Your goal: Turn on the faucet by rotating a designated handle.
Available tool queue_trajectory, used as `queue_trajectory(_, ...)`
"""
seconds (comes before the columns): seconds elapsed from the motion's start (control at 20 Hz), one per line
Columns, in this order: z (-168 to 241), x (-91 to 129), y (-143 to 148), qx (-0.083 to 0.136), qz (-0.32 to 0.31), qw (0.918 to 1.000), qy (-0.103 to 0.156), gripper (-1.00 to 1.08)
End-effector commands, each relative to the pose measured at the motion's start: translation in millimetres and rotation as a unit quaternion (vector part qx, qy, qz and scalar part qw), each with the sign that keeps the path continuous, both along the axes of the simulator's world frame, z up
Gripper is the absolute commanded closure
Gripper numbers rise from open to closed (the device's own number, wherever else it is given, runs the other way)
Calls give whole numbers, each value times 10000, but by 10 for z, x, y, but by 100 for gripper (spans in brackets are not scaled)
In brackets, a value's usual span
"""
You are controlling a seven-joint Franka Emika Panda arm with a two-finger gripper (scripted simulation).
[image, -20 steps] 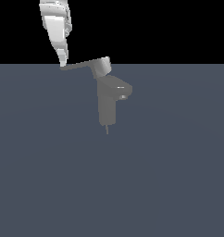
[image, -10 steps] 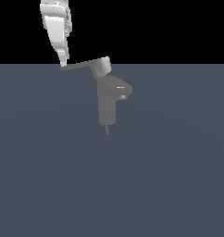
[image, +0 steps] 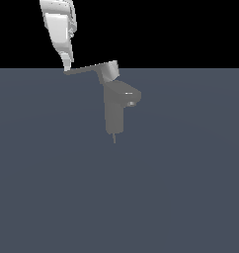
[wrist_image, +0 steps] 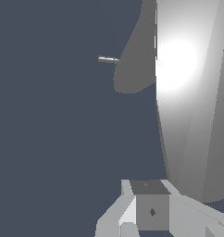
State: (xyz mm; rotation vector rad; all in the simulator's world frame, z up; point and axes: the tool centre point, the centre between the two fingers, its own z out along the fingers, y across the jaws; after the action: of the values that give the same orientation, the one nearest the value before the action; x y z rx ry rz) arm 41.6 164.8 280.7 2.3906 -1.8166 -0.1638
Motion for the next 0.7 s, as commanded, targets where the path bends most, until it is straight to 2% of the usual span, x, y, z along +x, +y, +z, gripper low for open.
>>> queue_trajectory(0.0,-8,-75,-45,-18,-18,10000,34,108)
queue_trajectory(0.65,6,-403,-163,-30,-45,10000,71,108)
